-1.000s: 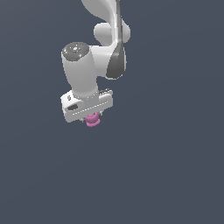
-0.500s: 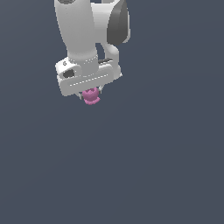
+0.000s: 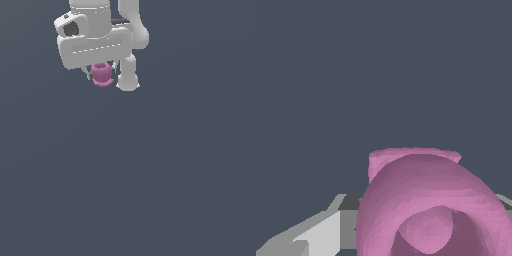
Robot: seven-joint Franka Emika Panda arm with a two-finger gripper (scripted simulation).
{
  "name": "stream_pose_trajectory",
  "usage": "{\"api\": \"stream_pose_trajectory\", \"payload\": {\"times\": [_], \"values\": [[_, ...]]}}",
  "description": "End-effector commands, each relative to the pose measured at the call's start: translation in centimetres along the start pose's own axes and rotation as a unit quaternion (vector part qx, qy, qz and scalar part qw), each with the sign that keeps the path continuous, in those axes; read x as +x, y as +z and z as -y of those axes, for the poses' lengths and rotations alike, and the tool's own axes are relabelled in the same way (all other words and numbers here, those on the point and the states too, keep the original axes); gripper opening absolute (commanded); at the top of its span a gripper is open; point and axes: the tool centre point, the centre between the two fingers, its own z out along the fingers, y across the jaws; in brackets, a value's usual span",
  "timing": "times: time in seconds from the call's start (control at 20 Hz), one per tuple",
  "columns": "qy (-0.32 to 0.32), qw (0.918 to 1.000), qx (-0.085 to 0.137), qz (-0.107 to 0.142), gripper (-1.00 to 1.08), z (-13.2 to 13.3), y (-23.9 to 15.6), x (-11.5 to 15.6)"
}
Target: Pick up the object and move it to a goal position.
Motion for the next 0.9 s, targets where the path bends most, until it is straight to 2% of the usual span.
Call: {"api": "stream_pose_trajectory", "payload": {"times": [0.0,0.4,0.85], "values": [[0.0,1.0,0.0,0.0,-1.0,0.6,-2.2,-1.0],[0.0,1.0,0.0,0.0,-1.0,1.6,-7.3,-2.9],[0.0,1.0,0.0,0.0,-1.0,1.9,-9.0,-3.4]]}}
